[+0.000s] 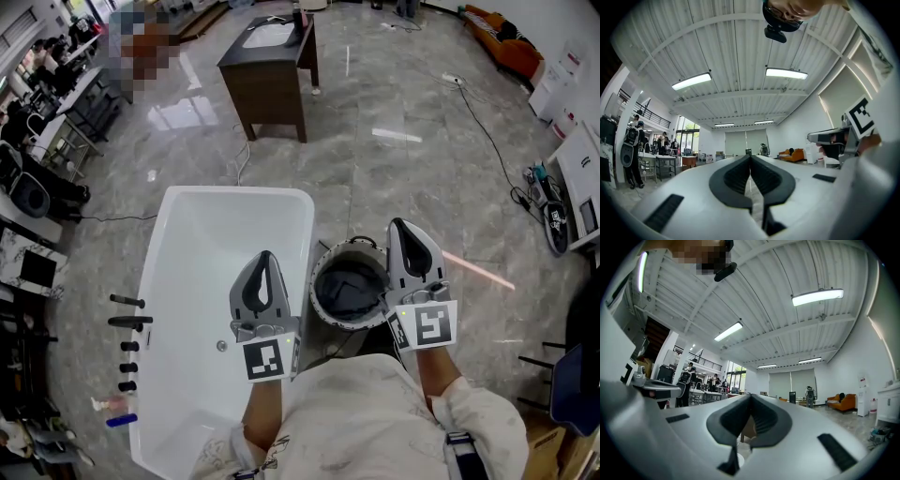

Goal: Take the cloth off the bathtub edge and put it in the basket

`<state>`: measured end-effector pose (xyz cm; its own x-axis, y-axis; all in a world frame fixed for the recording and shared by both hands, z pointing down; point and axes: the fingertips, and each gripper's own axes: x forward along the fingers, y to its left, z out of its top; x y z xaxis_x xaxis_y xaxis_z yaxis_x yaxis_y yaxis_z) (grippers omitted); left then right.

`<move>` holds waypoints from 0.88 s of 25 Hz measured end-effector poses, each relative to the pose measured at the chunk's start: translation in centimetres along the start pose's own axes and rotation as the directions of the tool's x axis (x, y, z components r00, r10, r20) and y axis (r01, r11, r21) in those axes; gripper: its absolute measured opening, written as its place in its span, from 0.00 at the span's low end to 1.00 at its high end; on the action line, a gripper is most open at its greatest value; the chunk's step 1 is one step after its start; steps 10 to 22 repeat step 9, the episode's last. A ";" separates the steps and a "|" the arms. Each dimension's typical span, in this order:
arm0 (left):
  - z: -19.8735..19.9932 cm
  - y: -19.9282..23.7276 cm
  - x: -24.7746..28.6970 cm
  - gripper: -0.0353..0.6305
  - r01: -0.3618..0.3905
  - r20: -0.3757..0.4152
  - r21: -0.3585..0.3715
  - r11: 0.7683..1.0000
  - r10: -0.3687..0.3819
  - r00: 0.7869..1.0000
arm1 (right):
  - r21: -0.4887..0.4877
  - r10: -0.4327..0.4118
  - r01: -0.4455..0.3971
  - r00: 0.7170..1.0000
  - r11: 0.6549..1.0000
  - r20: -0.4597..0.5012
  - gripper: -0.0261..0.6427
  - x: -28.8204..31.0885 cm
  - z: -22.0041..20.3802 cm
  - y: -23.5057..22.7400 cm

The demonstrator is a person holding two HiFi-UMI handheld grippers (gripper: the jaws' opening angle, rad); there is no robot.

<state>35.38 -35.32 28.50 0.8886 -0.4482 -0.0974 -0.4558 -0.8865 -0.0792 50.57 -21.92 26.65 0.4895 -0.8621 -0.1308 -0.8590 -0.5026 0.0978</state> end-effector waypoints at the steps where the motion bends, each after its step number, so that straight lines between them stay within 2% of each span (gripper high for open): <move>1: -0.1 -0.1 0.0 0.06 0.000 -0.002 0.000 1.000 0.000 1.000 | 0.000 -0.002 0.002 1.000 1.000 -0.001 0.02 -0.1 0.0 -0.1; 22: -0.5 -0.3 -0.4 0.06 0.000 -0.013 -0.003 1.000 0.000 1.000 | -0.005 -0.004 0.004 1.000 1.000 -0.009 0.02 -0.4 -0.3 0.1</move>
